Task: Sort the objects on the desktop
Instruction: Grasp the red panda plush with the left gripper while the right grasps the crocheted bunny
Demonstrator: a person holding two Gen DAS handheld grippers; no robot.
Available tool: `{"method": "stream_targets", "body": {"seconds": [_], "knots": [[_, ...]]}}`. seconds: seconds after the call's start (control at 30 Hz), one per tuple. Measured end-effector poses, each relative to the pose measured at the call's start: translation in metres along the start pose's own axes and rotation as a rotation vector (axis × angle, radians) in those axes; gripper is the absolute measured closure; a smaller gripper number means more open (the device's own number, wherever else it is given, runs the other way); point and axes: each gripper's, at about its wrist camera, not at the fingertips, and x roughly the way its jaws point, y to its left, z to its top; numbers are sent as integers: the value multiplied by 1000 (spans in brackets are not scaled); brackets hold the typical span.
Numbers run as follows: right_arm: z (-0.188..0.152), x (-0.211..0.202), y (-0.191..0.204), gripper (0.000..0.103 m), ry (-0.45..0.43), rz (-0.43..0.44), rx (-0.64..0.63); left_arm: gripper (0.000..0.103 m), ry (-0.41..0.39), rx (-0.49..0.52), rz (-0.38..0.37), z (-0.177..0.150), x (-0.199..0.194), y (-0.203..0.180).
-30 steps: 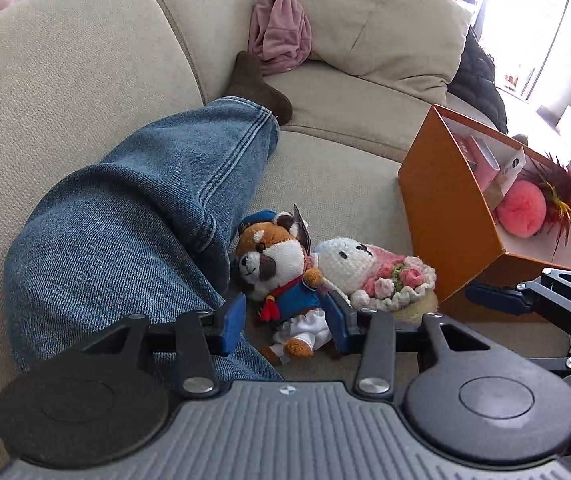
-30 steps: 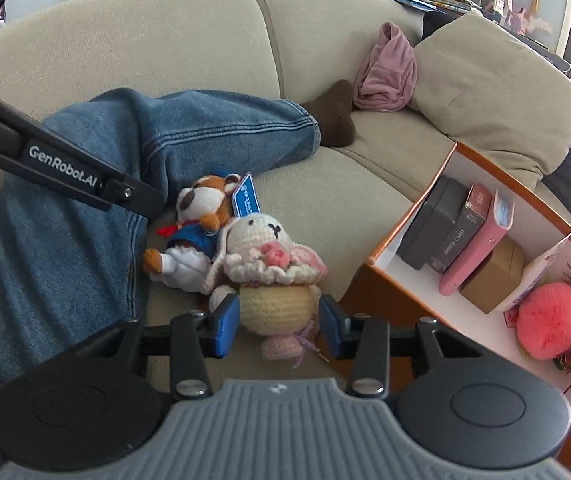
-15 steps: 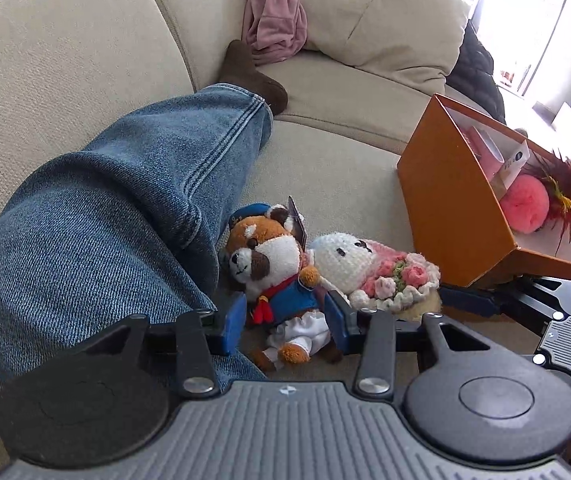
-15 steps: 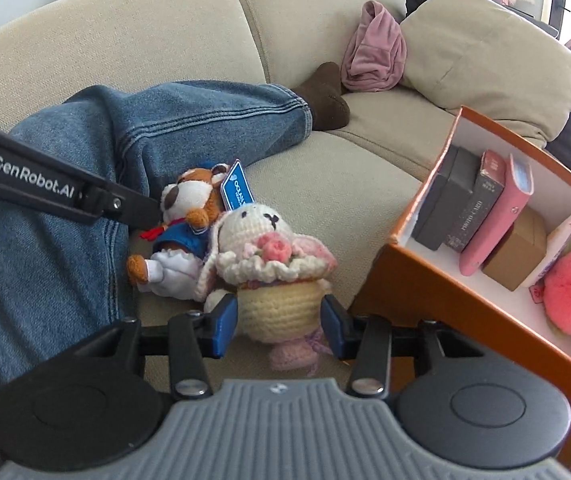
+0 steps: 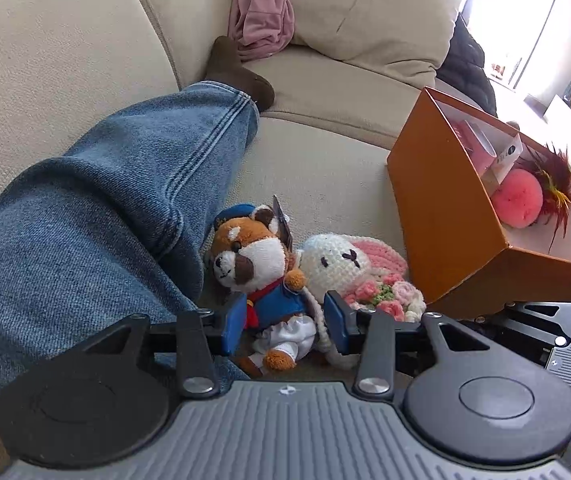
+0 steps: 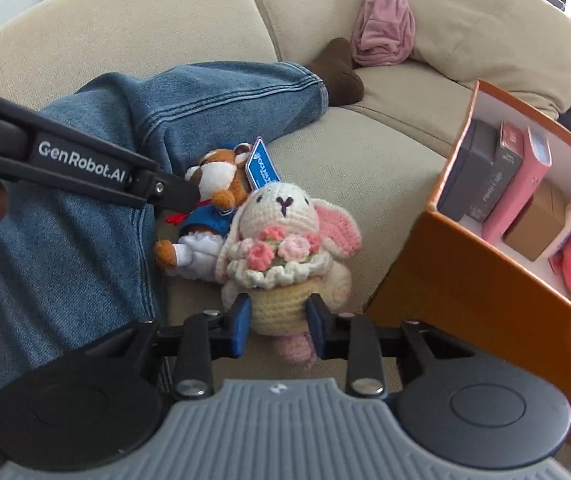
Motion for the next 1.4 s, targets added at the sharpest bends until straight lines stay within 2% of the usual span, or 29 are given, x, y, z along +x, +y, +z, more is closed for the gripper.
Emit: {"method": "stream_targets", "body": {"seconds": [0.13, 0.27, 0.33, 0.5, 0.57, 0.73, 0.9, 1.03, 1.2, 1.3, 1.4], "knots": [[0, 1, 4, 69, -6, -2, -18, 61, -17, 60, 8, -2, 6, -15], [-1, 1, 2, 70, -2, 12, -1, 61, 14, 71, -49, -3, 12, -24], [-1, 1, 0, 70, -5, 19, 7, 62, 27, 90, -50, -5, 15, -29], [0, 1, 2, 62, -9, 20, -8, 63, 57, 79, -49, -5, 22, -28], [0, 2, 0, 56, -13, 8, -7, 63, 63, 72, -56, -5, 22, -26], [2, 13, 1, 55, -5, 18, -34, 63, 72, 70, -50, -6, 22, -24], [3, 28, 3, 48, -1, 10, -52, 63, 80, 49, -56, -6, 20, -20], [2, 27, -3, 55, 5, 20, -22, 62, 48, 2, -14, -2, 11, -10], [-7, 9, -12, 57, 101, 86, 7, 61, 54, -45, 30, 4, 13, 0], [-20, -6, -14, 57, 145, 66, -34, 61, 68, -46, 69, 6, 21, -2], [-35, -20, -24, 57, 179, 42, -20, 61, 80, -12, 138, 6, 31, -9]]}}
